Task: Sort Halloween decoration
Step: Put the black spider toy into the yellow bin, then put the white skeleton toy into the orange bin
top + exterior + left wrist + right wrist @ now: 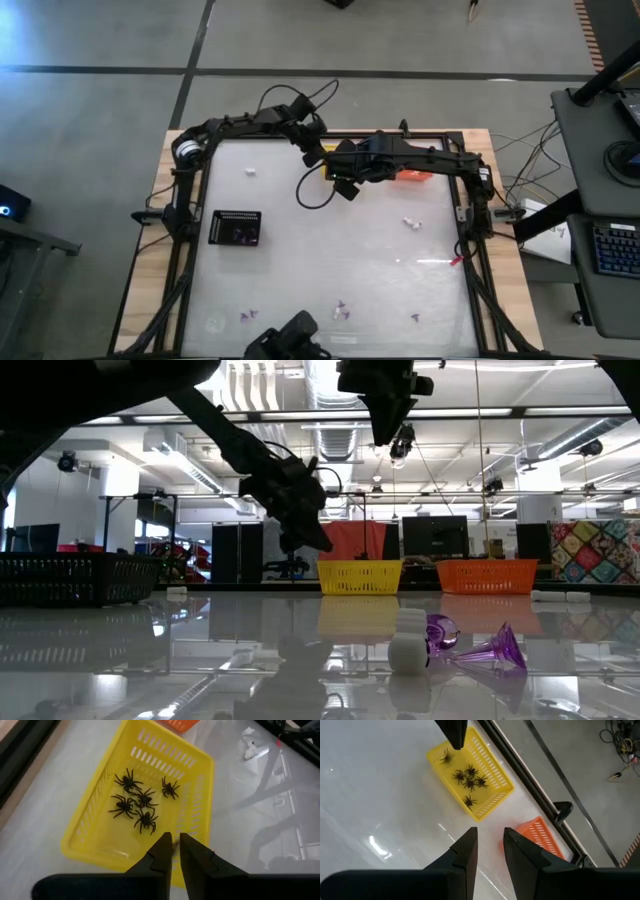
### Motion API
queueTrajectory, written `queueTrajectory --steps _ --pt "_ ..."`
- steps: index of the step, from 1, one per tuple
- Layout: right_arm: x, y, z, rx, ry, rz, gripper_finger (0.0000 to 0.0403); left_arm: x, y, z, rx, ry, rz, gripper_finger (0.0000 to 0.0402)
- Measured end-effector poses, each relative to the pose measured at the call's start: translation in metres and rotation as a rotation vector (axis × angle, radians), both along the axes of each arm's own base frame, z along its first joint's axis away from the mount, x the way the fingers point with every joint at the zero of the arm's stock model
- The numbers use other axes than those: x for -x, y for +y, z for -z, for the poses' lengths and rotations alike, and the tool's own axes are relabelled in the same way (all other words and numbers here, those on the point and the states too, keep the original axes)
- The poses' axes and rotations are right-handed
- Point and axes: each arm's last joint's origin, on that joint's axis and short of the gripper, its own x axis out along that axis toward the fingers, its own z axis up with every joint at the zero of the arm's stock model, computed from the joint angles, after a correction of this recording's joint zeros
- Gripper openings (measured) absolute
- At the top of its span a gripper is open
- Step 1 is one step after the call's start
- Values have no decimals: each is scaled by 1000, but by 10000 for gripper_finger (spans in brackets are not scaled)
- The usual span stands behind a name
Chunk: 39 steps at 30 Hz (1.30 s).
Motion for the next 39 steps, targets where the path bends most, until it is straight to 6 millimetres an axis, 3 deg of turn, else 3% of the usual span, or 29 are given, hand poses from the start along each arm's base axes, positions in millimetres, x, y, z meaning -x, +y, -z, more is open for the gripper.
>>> queueTrajectory --steps 7,11,16,24,32,39 --pt "0 0 1 -6 -22 44 86 2 -1 -2 27 25 4 72" --pt "0 1 3 -10 -28 60 86 7 -3 -19 24 93 77 88" --pt "-1 9 13 -24 -48 140 86 16 -7 -58 2 144 182 88" --pt "0 27 43 -68 -63 334 86 42 -19 -139 -123 235 278 88" --pt "7 41 78 -167 -19 552 86 72 -32 -223 -294 110 236 88" --pt "23 57 116 -210 103 697 86 95 -54 -260 -379 39 224 88"
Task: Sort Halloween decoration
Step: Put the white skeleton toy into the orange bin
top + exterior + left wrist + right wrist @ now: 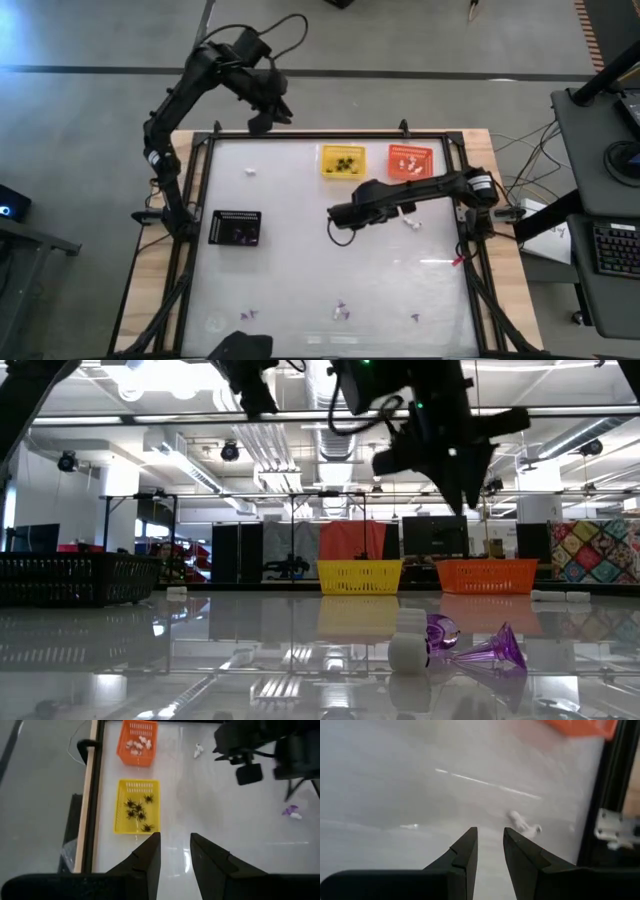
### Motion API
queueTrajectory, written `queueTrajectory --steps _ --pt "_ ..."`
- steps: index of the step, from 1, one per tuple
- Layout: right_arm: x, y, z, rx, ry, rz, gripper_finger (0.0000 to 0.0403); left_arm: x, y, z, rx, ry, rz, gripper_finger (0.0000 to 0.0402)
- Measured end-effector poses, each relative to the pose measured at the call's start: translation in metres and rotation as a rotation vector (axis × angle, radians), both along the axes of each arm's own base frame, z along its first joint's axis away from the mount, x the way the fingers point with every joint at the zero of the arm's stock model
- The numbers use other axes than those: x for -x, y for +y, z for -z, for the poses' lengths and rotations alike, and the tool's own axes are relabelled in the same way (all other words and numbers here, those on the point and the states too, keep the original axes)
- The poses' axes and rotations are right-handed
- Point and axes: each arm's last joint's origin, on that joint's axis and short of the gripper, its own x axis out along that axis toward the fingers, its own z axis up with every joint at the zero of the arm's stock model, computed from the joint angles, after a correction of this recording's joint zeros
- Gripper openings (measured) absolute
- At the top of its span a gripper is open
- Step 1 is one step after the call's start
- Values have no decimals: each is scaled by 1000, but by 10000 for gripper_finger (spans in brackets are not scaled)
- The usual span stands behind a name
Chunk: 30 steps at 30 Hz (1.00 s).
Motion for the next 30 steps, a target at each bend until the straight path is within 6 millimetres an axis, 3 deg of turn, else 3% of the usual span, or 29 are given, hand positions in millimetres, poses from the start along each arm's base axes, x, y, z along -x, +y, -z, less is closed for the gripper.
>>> queueTrajectory --steps 4,10,20,26,30 --pt "11 5 12 -19 61 -7 86 4 -3 -1 16 18 0 88" --pt "36 4 14 -56 88 -57 86 5 -5 0 28 30 -1 88" --pt "89 0 19 -110 -227 -134 86 4 -4 8 65 64 -8 88" --pt "124 -5 34 -136 -200 -78 86 1 -1 21 100 102 -8 88" --pt "133 -5 36 -135 -200 -73 86 0 0 29 123 129 -8 88"
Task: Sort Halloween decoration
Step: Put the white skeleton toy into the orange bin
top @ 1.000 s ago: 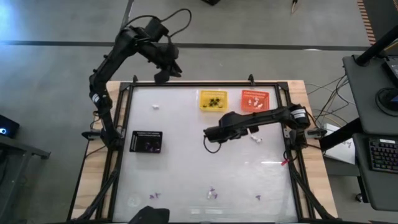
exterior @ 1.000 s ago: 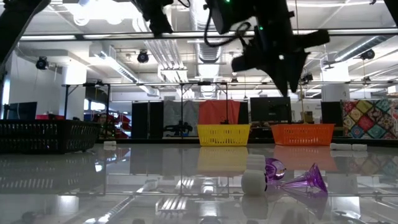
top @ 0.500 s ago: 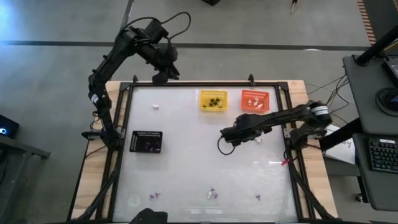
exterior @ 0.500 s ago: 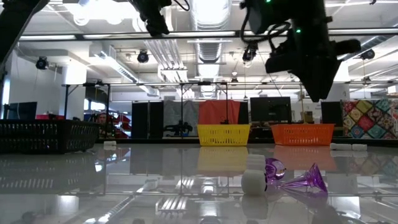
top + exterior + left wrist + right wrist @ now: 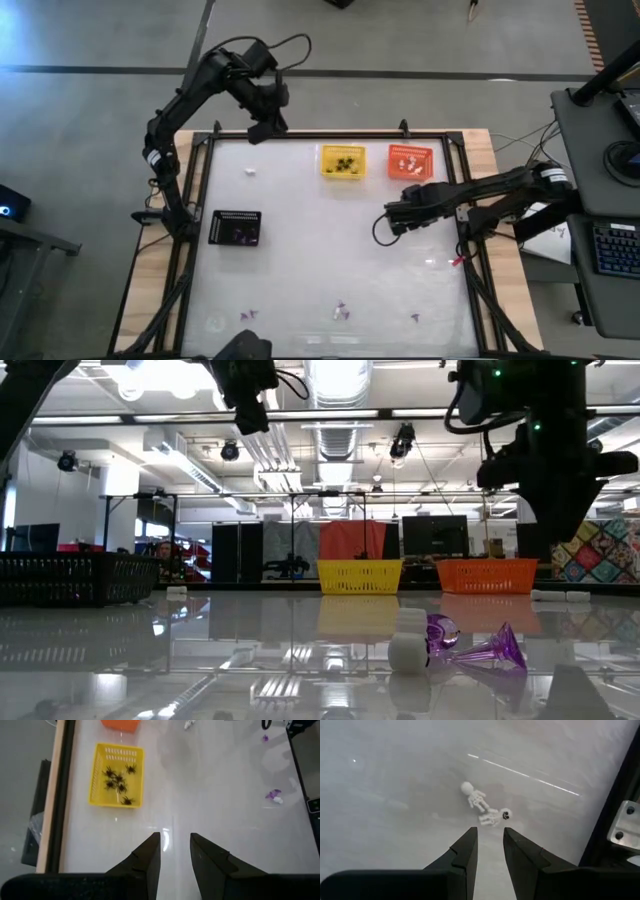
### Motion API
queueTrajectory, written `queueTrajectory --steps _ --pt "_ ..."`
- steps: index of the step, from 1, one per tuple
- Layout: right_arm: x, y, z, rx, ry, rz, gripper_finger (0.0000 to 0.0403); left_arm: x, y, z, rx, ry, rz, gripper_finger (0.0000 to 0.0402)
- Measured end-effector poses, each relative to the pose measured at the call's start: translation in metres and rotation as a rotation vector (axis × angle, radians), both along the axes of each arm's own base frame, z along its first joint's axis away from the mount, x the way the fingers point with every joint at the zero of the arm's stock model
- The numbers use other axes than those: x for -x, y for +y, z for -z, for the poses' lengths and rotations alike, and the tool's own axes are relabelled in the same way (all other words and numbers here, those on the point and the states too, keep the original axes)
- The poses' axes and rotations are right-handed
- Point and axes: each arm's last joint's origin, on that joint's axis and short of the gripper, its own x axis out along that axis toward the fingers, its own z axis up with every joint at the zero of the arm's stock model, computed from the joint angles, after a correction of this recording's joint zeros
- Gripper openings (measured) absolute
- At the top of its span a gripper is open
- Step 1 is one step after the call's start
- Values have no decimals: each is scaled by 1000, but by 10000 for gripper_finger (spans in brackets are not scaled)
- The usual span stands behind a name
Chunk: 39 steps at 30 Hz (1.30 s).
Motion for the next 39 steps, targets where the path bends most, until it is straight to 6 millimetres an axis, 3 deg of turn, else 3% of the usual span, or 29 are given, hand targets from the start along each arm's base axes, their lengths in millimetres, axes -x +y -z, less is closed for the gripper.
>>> queueTrajectory --steps 5,14,21,31,39 --pt "0 -1 0 38 1 -2 86 -2 2 10 28 28 -3 88" --pt "-1 -8 13 15 56 -155 86 -4 3 20 71 62 -27 88" --pt "2 -20 38 -110 -1 -178 86 -3 2 15 72 48 -47 88" --pt "3 -32 47 -125 -39 -278 86 -2 2 5 51 14 -61 88" --pt "12 -39 65 -175 -64 -279 86 -2 2 5 48 11 -62 88"
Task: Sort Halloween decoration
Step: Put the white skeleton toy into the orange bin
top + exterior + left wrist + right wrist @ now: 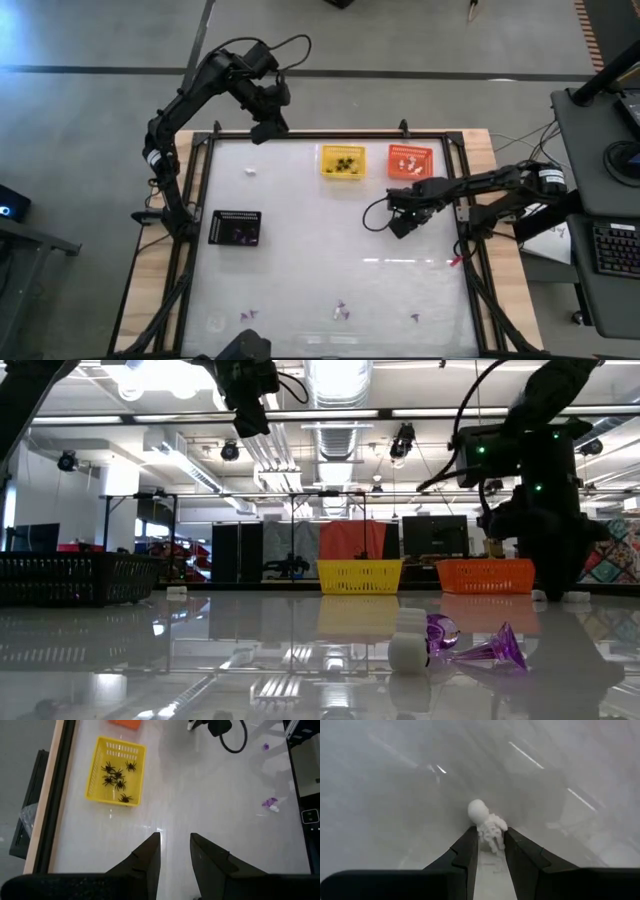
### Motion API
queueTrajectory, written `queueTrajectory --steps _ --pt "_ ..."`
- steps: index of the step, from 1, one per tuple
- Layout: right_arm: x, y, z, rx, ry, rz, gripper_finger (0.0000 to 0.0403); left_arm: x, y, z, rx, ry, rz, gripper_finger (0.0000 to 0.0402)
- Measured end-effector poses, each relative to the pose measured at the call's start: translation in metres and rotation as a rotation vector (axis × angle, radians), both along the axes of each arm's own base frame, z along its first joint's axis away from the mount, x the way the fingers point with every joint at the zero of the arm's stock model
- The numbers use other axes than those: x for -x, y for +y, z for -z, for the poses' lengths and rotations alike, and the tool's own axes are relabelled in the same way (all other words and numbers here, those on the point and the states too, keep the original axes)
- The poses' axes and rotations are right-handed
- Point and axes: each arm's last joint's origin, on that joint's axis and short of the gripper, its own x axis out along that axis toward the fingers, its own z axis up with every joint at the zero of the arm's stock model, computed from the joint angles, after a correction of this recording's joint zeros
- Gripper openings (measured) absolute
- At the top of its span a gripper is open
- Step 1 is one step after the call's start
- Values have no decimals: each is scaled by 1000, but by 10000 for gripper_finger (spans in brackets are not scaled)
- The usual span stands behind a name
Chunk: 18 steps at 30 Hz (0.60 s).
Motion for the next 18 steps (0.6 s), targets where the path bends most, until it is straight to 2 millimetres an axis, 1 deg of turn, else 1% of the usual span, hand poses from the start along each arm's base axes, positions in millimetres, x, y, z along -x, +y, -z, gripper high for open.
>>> queueTrajectory --steps 7,9,14,18 --pt "5 -5 9 -13 -28 9 82 0 0 0 -6 -5 0 88" --pt "4 -5 9 -16 -33 15 69 0 0 0 -8 -6 2 88" --pt "3 -5 8 -26 -36 46 19 0 0 0 -19 -8 15 88" --pt "0 -6 3 -28 -43 61 13 0 0 0 -21 -8 18 88"
